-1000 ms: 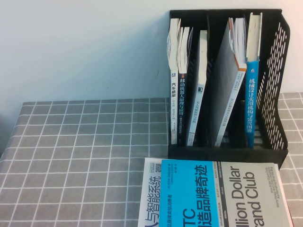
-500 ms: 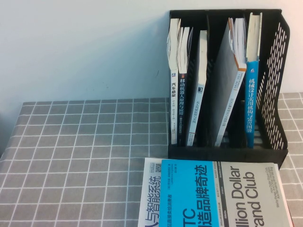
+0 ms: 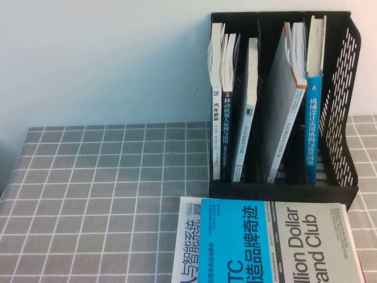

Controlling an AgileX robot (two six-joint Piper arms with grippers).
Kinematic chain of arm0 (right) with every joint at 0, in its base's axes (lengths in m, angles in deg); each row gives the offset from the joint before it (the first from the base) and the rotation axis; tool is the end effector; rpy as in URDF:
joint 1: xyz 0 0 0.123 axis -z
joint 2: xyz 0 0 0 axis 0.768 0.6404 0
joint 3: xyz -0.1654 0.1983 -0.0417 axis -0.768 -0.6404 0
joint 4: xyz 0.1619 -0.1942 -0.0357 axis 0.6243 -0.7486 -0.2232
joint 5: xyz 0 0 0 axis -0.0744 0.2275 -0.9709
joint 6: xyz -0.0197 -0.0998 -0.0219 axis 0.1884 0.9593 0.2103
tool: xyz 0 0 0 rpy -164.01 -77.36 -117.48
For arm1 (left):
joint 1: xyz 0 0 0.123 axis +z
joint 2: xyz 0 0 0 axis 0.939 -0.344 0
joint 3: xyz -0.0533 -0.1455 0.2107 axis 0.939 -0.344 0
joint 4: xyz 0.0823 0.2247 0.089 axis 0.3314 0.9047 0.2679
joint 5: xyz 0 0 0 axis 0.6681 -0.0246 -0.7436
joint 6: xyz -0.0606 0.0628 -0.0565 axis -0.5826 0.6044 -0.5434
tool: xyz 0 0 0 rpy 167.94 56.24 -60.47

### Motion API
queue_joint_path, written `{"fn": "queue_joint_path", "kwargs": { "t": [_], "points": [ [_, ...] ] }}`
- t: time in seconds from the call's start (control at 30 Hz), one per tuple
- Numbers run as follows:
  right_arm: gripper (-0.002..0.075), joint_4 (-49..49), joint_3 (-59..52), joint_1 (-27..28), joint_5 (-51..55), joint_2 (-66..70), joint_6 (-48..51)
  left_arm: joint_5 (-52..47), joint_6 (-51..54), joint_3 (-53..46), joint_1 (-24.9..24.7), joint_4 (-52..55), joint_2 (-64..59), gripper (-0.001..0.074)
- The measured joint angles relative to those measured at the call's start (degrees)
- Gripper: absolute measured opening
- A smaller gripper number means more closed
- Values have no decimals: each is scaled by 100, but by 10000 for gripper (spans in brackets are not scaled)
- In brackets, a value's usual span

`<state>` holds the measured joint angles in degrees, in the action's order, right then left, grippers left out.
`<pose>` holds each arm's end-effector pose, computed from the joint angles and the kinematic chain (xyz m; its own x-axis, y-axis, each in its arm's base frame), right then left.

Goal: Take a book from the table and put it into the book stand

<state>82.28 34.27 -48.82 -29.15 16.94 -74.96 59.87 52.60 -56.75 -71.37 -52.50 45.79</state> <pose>0.0927 -0.0039 0.1707 -0.2790 -0.1199 -0.9528 0.0038 0.9920 -0.1260 0.0938 -0.0035 0.1764 -0.2357 -0.0582 -0.9701 0.0214 0.9977 -0.0650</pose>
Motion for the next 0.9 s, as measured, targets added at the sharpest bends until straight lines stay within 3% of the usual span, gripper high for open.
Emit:
{"fn": "queue_joint_path", "kwargs": {
  "t": [0.9],
  "points": [
    [-3, 0, 0, 0, 0, 0, 0, 0, -63, 0, 0, 27, 0, -3]
  ]
}}
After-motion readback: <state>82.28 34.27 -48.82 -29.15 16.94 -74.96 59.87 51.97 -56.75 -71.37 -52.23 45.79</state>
